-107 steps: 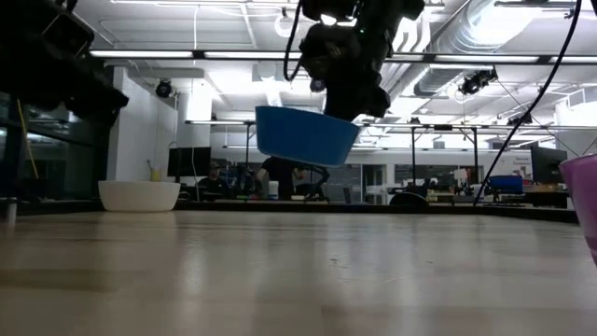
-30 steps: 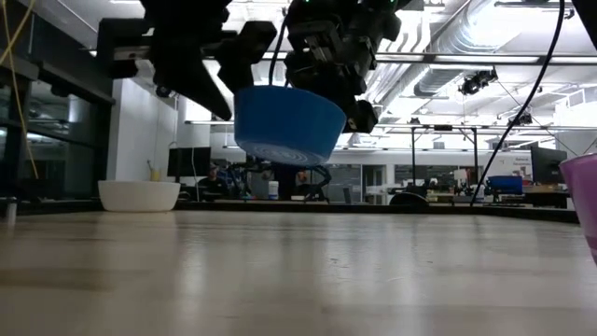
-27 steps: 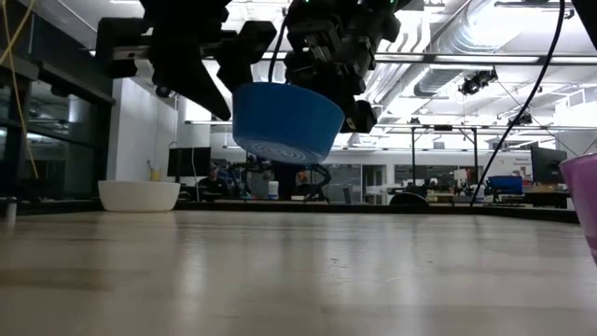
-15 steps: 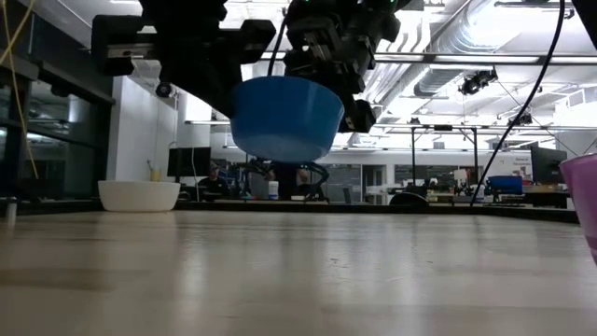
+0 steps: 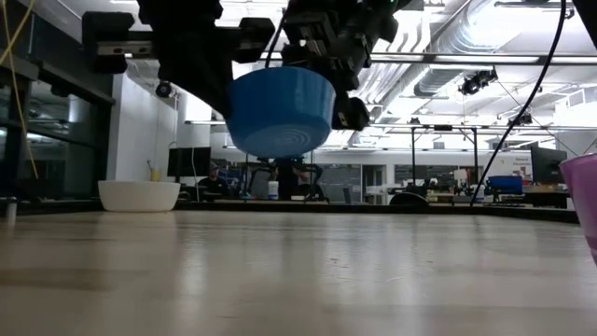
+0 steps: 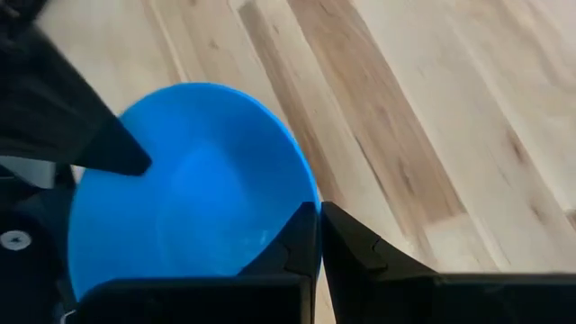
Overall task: Nest bowls inside each other
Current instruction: Stack the blue bowl on the white bowl
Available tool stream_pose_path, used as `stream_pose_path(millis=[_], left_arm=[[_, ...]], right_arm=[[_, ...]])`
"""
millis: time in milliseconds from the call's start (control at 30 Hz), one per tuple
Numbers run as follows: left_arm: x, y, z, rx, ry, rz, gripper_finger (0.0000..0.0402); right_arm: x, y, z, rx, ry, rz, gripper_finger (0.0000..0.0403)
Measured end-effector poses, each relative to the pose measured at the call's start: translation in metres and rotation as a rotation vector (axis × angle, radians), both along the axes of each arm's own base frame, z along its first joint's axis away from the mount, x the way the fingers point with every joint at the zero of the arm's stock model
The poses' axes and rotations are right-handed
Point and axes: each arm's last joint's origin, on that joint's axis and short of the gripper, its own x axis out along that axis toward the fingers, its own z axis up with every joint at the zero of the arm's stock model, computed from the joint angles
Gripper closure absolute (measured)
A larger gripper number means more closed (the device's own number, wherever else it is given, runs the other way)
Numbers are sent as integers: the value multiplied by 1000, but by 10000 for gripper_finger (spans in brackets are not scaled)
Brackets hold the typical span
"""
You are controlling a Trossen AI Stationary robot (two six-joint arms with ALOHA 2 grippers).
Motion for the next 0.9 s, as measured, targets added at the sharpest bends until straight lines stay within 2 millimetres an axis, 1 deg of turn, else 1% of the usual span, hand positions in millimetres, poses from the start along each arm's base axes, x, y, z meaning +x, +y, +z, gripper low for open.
stream_pose_path(millis=[167,433,567,700,900], left_arm=[[-1,-1,-1,-18,21,-8,399],[-2,0,-1,-10,22,-1,400],[-2,1,-1,-3,28,8,400],[-2,1,-1,-4,27,9,401],[-3,-1,-1,15,33,13,401]], right_arm=[[5,0,2,26,-61,20,387],[6,0,3,-2,-89,32,321],[9,-1,4,-50,-117,33,295],[10,-2,6,-85,-134,23,277],[10,-3,6,-92,-147,28,262]])
